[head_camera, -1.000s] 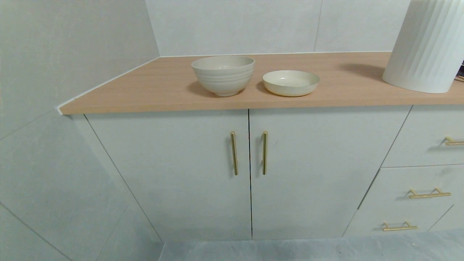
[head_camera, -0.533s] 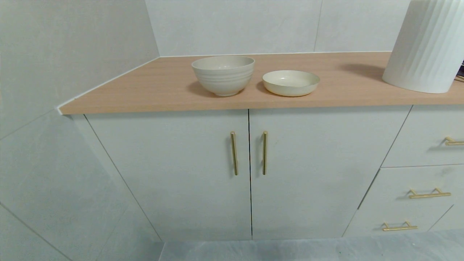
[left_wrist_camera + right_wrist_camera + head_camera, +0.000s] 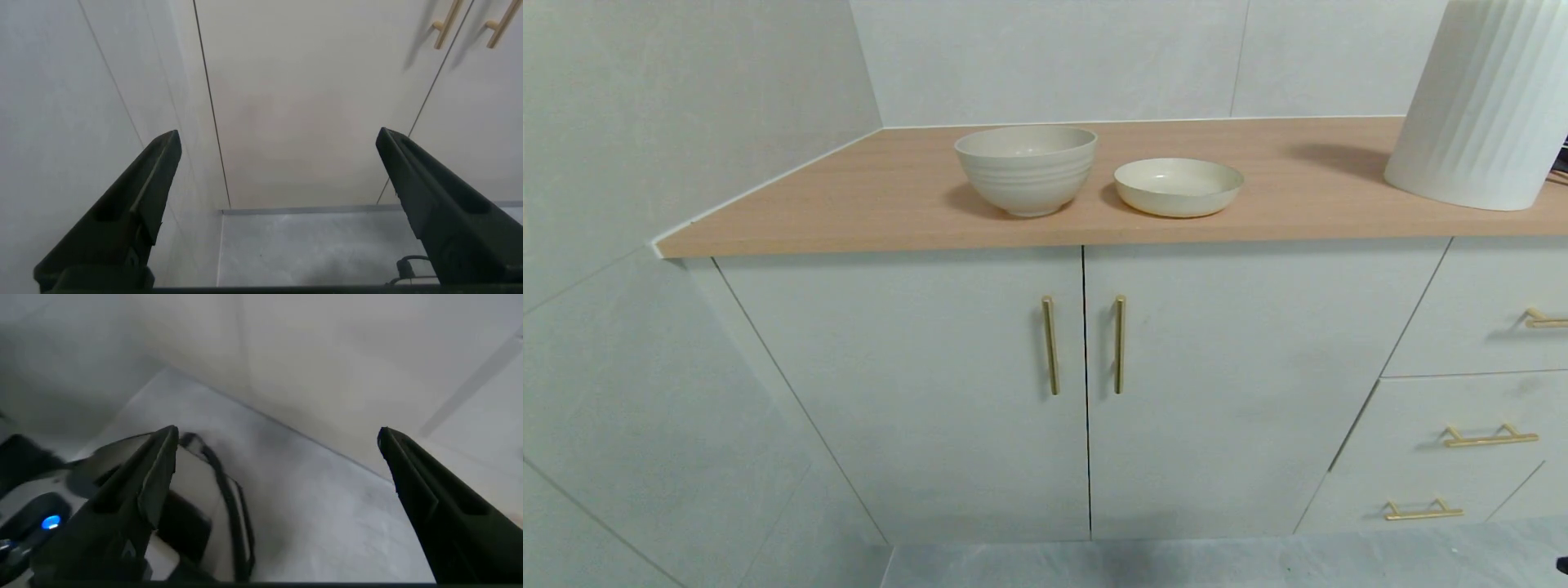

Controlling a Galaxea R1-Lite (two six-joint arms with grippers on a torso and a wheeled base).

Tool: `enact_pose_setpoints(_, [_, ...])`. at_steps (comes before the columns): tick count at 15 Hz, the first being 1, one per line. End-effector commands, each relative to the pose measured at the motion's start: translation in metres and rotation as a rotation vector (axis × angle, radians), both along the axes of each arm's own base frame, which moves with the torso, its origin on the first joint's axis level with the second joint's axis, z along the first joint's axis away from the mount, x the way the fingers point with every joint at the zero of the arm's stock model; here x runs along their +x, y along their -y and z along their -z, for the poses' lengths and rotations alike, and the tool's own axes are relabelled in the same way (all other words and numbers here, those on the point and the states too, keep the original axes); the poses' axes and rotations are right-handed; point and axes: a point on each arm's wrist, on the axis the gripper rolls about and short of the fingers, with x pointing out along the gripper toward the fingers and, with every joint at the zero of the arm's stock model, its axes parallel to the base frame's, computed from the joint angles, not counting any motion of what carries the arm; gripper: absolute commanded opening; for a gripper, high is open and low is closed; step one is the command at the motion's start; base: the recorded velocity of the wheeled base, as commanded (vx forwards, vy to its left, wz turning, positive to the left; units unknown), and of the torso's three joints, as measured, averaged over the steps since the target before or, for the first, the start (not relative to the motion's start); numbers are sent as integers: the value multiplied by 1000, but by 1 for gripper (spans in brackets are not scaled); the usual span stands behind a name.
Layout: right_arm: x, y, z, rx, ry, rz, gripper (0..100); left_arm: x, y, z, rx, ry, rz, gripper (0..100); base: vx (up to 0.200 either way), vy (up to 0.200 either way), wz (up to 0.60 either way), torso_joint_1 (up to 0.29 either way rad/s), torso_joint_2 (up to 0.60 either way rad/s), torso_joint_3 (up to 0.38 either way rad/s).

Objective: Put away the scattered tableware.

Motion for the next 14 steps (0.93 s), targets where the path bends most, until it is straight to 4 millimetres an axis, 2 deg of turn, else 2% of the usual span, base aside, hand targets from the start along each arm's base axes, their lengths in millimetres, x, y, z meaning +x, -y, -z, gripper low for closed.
enact_pose_setpoints(1, [49,-20,-9,-23,-119,-130,100,0,0,0,0,-2,0,100,0,0,0,0,0,0])
enact_pose_setpoints(2, [64,-26,-11,-26,-130,-146,100,0,0,0,0,0,0,100,0,0,0,0,0,0])
enact_pose_setpoints(3, [67,-28,-11,-28,-134,-149,100,0,0,0,0,-2,0,100,0,0,0,0,0,0])
enact_pose_setpoints(4, [88,-39,-13,-30,-148,-181,100,0,0,0,0,0,0,100,0,0,0,0,0,0])
enact_pose_setpoints(5, [100,-47,-14,-20,-159,-192,100,0,0,0,0,0,0,100,0,0,0,0,0,0])
enact_pose_setpoints(6, [104,-50,-14,-13,-165,-197,100,0,0,0,0,0,0,100,0,0,0,0,0,0])
enact_pose_setpoints(8, [120,-78,-28,56,-211,-270,100,0,0,0,0,-2,0,100,0,0,0,0,0,0])
enact_pose_setpoints(9, [122,-84,-31,70,-220,-283,100,0,0,0,0,0,0,100,0,0,0,0,0,0])
enact_pose_setpoints(11, [144,-111,-46,102,-224,-327,100,0,0,0,0,0,0,100,0,0,0,0,0,0])
enact_pose_setpoints(13, [159,-122,-48,101,-225,-331,100,0,0,0,0,-2,0,100,0,0,0,0,0,0])
enact_pose_setpoints(14, [160,-123,-47,100,-227,-331,100,0,0,0,0,0,0,100,0,0,0,0,0,0])
